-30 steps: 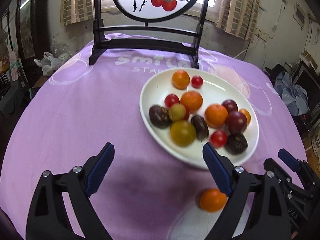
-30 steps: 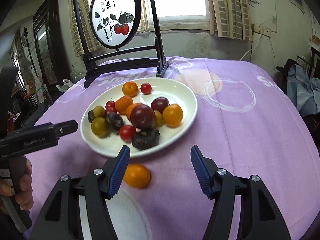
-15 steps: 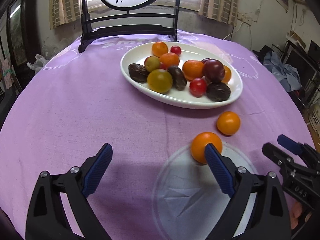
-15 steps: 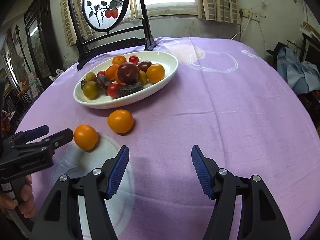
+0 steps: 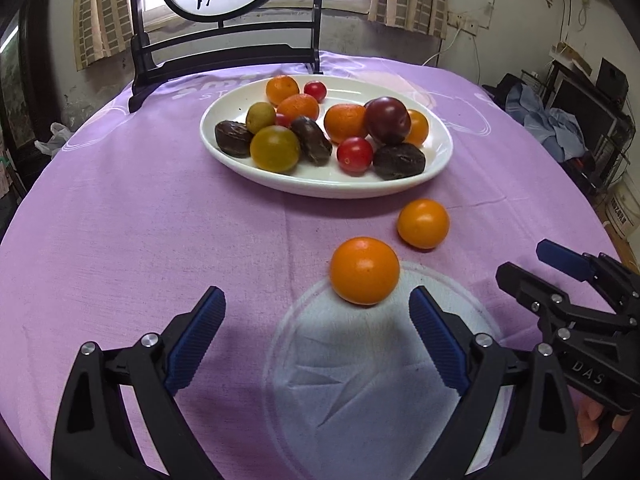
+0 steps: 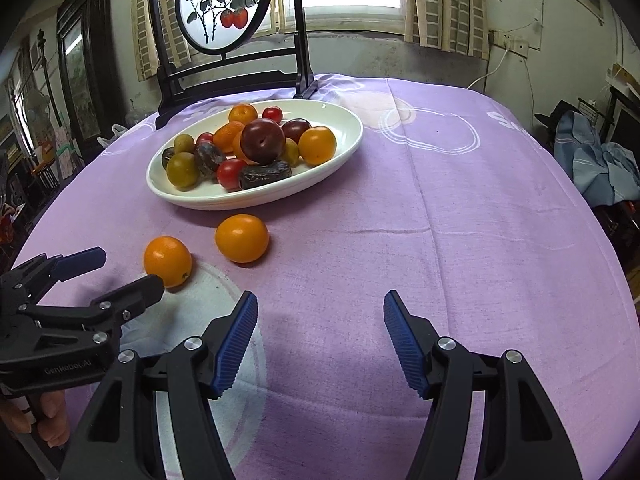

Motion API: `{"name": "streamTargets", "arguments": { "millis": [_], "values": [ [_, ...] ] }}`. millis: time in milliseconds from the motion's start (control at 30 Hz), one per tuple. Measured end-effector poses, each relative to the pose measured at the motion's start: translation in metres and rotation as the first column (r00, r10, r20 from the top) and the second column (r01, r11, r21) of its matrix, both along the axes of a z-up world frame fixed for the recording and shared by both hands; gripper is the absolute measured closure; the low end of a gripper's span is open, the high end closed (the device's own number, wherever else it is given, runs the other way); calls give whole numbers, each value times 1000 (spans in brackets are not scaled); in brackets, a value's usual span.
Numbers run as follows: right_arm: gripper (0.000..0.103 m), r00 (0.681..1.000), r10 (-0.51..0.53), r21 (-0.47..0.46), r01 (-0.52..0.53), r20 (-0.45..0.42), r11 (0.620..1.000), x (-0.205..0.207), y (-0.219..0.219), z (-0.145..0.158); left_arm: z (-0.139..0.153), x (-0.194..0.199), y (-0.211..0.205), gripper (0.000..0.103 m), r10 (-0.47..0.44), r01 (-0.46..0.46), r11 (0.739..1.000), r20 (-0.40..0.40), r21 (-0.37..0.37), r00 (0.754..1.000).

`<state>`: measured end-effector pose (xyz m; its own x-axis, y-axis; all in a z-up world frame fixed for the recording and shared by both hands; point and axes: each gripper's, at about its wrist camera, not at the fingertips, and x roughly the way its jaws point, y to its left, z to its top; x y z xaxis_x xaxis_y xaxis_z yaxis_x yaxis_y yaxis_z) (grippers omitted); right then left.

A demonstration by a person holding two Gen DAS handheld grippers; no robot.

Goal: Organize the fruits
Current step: 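Grasp a tangerine with the left tool, then grasp the yellow-orange tomato with the right tool while the left holds the tangerine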

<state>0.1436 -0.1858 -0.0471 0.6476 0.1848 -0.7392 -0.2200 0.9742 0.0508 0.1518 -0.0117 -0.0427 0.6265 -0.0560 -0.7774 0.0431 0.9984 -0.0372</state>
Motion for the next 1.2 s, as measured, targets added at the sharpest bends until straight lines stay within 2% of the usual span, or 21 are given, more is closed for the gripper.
{"name": "streamTargets", "arguments": {
  "millis": [100, 167, 200, 233, 300, 333, 467, 667, 767, 900, 1000, 1200],
  "values": [
    [36, 1000, -5, -3, 5, -10, 1000, 1, -1, -2, -7, 5, -6, 22, -5, 5, 1000, -24, 5, 1000],
    [36, 1000, -5, -1, 5, -14, 1000, 1, -1, -2, -12, 12, -11, 34, -24, 24, 1000, -53, 6, 998],
    [36, 1000, -4, 0, 4, -14, 1000, 1, 0, -2, -13, 14, -14, 35, -21, 23, 999, -49, 36, 999],
    [36, 1000, -3, 1, 3, -11, 1000, 1, 0, -1, -14, 16, -18, 40, -26, 29, 998, -40, 56, 999],
    [36, 1000, -1, 4, 1, -6, 1000, -1, -1, 0, -13, 19, -23, 53, -56, 58, 997, -32, 52, 998],
    [36, 1000, 0, 6, 0, -5, 1000, -1, -1, 0, -12, 20, -24, 64, -69, 71, 996, -29, 45, 997],
    [36, 1000, 5, 2, -4, -8, 1000, -1, 1, 0, -9, 17, -21, 64, -73, 74, 996, -17, 56, 997],
    [36, 999, 32, -5, -32, -12, 999, -2, 7, -4, 6, 10, -3, 64, -9, 4, 994, 52, 105, 999],
    [36, 998, 63, -19, -63, -22, 998, -3, 15, -9, 6, 14, 16, 64, 44, -45, 997, 26, 58, 999],
    [35, 992, 99, -30, -102, -82, 994, 3, 28, -16, 2, 20, 35, 64, 80, -80, 997, -15, 2, 997],
    [35, 990, 121, -84, -127, -76, 988, 10, 44, -16, 1, 21, 40, 64, 84, -85, 996, -32, -17, 996],
    [35, 987, 142, -112, -149, -71, 982, 37, 70, -15, 0, 21, 34, 64, 55, -56, 998, -30, -14, 998]
  ]
}}
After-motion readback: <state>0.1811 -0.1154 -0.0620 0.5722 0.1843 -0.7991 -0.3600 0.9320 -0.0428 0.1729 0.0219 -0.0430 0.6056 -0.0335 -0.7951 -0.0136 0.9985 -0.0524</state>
